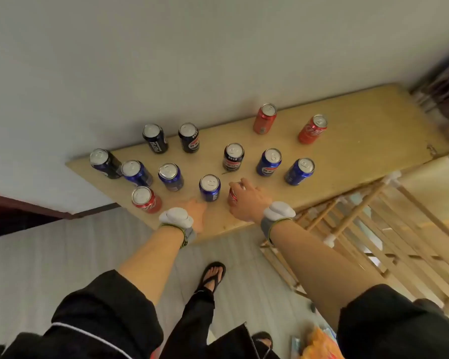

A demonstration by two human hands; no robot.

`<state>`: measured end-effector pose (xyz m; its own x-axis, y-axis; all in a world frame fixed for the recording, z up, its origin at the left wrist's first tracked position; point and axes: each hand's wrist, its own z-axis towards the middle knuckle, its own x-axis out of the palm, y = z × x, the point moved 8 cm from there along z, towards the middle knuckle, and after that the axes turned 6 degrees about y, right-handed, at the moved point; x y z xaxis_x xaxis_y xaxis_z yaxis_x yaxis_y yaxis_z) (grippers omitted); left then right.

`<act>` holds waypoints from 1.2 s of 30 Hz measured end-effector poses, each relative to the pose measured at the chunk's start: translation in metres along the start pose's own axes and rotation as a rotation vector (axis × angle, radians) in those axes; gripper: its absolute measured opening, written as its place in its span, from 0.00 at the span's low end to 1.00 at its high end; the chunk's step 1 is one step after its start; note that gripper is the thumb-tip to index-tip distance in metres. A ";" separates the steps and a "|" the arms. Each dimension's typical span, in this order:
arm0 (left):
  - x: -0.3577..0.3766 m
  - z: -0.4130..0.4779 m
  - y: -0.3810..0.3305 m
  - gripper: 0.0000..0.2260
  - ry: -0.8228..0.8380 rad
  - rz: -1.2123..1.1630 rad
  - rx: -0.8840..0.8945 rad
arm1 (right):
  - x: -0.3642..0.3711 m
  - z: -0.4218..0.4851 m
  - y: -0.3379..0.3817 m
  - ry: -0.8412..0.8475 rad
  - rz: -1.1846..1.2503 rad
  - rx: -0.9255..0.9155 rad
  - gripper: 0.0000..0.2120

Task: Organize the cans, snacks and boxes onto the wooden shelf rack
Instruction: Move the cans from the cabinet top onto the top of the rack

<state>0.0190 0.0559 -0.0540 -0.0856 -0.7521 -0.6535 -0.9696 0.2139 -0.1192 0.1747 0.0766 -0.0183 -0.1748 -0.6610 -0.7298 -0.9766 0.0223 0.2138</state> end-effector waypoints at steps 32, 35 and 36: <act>-0.121 -0.177 -0.014 0.23 -0.291 -0.135 -0.053 | -0.084 -0.106 0.027 -0.246 -0.188 -0.074 0.22; -0.141 -0.210 -0.027 0.25 -0.364 -0.134 -0.060 | -0.103 -0.132 0.026 -0.315 -0.141 -0.101 0.25; -0.144 -0.214 -0.030 0.25 -0.375 -0.149 -0.067 | -0.106 -0.137 0.026 -0.325 -0.122 -0.108 0.26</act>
<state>0.0109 0.0243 0.2041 0.1350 -0.4895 -0.8615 -0.9788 0.0694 -0.1928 0.1850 0.0448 0.1538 -0.1057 -0.3808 -0.9186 -0.9769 -0.1327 0.1674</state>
